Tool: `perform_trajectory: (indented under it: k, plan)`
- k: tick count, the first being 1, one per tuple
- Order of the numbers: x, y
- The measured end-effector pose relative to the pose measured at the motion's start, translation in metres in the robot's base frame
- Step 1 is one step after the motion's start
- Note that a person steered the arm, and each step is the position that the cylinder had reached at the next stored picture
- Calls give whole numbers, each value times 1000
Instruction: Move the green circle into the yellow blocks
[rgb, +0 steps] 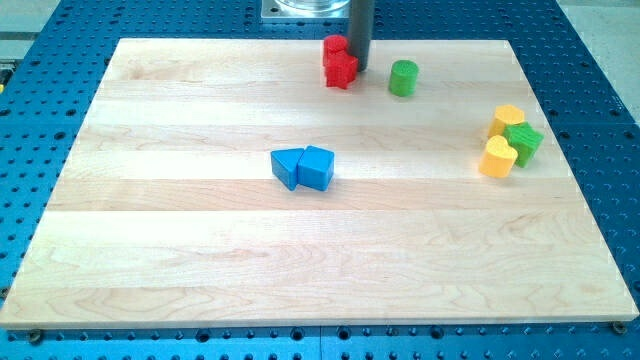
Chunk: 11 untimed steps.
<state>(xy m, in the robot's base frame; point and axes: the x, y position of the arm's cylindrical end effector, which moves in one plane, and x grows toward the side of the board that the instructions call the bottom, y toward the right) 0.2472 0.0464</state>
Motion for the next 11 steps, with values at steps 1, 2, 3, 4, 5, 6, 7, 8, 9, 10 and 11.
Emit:
perform_trajectory:
  k: [1, 2, 3, 4, 5, 6, 7, 8, 9, 10, 11]
  plan:
    - [7, 10]
    - [24, 47]
    - [65, 62]
    - [73, 89]
    - [58, 122]
    - [24, 136]
    - [24, 118]
    - [20, 76]
    - [14, 79]
    - [-15, 125]
    - [-28, 186]
